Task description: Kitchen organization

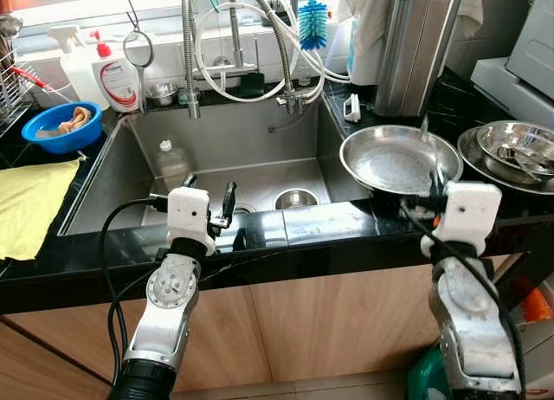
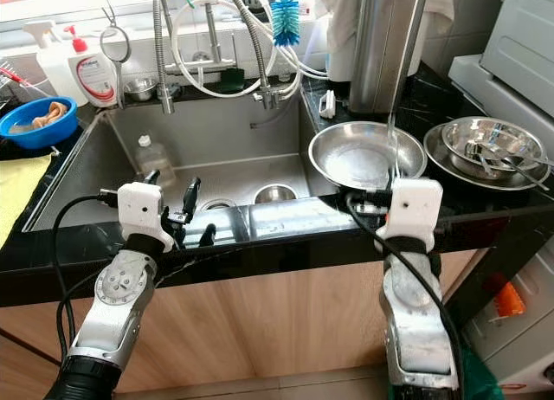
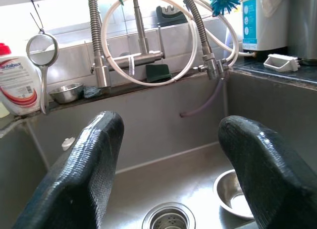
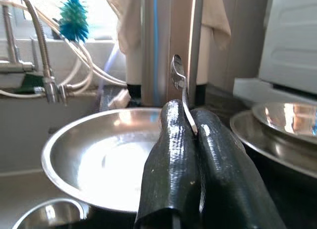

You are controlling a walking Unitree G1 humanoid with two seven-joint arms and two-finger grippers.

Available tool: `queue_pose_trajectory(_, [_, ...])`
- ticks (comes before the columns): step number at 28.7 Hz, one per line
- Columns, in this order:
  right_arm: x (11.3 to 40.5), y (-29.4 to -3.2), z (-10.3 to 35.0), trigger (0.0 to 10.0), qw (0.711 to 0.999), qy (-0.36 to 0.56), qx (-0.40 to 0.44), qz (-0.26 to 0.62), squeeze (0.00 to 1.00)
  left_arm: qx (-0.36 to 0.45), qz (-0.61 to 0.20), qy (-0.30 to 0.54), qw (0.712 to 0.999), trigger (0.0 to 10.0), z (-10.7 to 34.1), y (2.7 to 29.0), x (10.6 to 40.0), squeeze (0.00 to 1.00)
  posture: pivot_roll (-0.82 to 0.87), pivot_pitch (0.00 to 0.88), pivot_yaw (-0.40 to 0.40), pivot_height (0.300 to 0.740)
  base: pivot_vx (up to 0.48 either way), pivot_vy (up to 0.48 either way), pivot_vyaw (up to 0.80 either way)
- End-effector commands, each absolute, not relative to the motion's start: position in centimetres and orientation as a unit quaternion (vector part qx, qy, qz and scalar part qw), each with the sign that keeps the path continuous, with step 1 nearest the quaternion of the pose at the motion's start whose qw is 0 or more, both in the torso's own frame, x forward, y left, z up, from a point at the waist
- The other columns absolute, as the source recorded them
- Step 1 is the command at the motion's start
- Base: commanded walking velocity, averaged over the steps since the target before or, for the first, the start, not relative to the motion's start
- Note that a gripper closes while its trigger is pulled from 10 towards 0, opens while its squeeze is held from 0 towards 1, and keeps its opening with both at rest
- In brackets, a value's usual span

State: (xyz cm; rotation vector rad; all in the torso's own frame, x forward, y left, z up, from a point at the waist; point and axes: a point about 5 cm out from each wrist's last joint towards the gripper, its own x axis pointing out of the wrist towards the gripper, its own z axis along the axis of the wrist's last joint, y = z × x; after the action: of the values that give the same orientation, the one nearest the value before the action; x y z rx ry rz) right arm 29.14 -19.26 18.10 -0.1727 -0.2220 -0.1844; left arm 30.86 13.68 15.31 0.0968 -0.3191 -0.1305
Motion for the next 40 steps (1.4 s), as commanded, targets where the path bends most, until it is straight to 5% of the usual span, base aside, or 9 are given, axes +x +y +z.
queue_pose_trajectory(1, [29.3,-18.6,19.2,10.0,0.984,-0.135,-0.088,-0.076,0.00,0.051,-0.057,-0.160,0.984,10.0,15.3,14.1,30.8,0.00,-0.13,0.000,0.096,0.740,0.000,0.000,0.00])
queue_pose_trajectory(16, [29.6,-15.7,21.1,10.0,0.976,-0.193,-0.097,0.028,0.00,0.045,-0.043,-0.161,0.985,10.0,15.5,14.4,31.2,0.00,-0.14,0.000,0.098,0.740,0.000,0.000,0.15])
queue_pose_trajectory(40, [30.0,-15.8,20.4,10.0,0.981,-0.183,-0.066,0.026,0.00,0.068,-0.044,-0.163,0.983,10.0,15.6,14.4,31.4,0.00,-0.13,0.000,0.100,0.740,0.075,0.368,0.10])
